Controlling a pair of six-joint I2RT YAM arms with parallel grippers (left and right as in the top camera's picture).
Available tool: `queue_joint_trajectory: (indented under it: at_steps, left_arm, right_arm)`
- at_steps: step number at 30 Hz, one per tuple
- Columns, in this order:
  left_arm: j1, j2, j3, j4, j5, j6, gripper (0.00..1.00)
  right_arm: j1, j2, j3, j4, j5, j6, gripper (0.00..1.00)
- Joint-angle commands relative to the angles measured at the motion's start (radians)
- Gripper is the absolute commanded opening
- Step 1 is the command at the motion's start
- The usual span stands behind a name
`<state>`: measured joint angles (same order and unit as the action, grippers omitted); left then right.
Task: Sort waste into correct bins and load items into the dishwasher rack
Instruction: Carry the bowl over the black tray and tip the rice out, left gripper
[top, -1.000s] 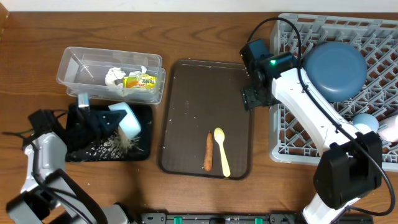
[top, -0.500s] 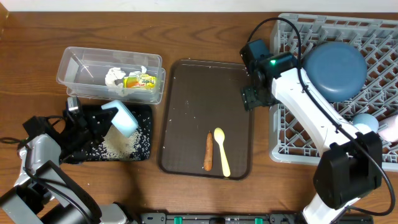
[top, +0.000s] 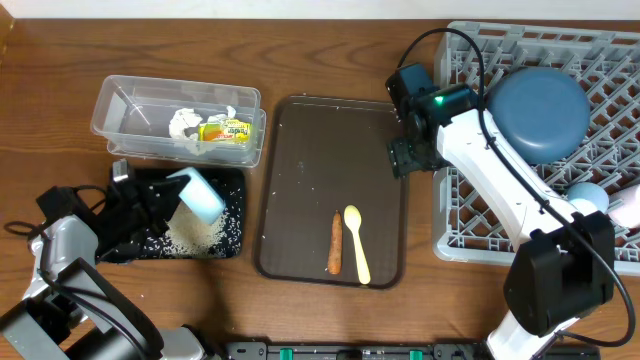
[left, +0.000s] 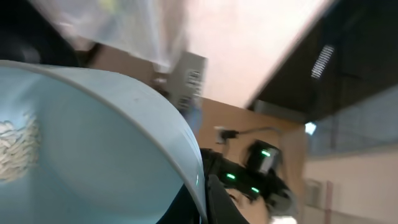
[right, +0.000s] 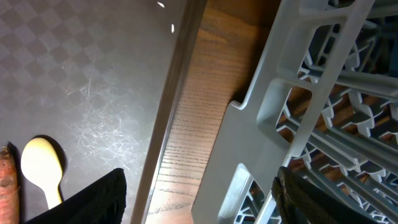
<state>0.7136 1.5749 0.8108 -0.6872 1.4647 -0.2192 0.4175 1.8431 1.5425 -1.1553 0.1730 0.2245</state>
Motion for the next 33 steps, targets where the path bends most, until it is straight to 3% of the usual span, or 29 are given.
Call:
queue_joint_trajectory:
  at_steps: [1,3,5,11,13,16,18,22,25,28,31,33]
  left_arm:
    - [0.006,0.006,-0.002,-0.008,-0.167,-0.062,0.06]
    - [0.006,0.006,-0.002,0.016,-0.079,-0.058,0.06]
    - [0.006,0.006,-0.002,0.087,0.112,0.007,0.06]
    - [0.008,0.005,0.000,0.116,0.043,-0.050,0.07]
    - [0.007,0.004,0.001,0.127,0.109,-0.058,0.06]
    - [0.008,0.000,0.001,0.137,0.095,-0.014,0.06]
    - [0.008,0.000,0.001,0.135,0.042,-0.046,0.07]
    - [0.005,-0.005,0.002,0.159,0.103,-0.033,0.06]
    - [0.009,-0.005,0.002,0.156,-0.008,-0.104,0.09]
    - [0.007,-0.005,0.002,0.181,0.106,-0.051,0.06]
    - [0.009,-0.005,0.002,0.172,0.037,-0.070,0.11]
    - [0.007,-0.006,0.002,0.170,0.066,-0.070,0.07]
  right_arm:
    - [0.000,0.000,-0.001,-0.001,0.011,0.014,0.75]
    - [0.000,0.000,-0.001,-0.004,0.011,0.014,0.75]
    - [0.000,0.000,-0.001,-0.005,0.011,0.014,0.75]
    - [0.000,0.000,-0.001,-0.005,0.011,0.014,0.75]
    - [0.000,0.000,-0.001,-0.005,0.011,0.014,0.74]
    - [0.000,0.000,-0.001,-0.005,0.011,0.014,0.75]
    - [0.000,0.000,-0.001,-0.004,0.011,0.014,0.75]
    - [0.000,0.000,-0.001,-0.005,0.011,0.014,0.75]
    - [0.000,0.000,-0.001,-0.004,0.011,0.014,0.75]
    - [0.000,0.000,-0.001,-0.006,0.011,0.014,0.75]
    - [0.000,0.000,-0.001,-0.004,0.011,0.014,0.75]
    - [0.000,0.000,-0.001,-0.005,0.011,0.014,0.75]
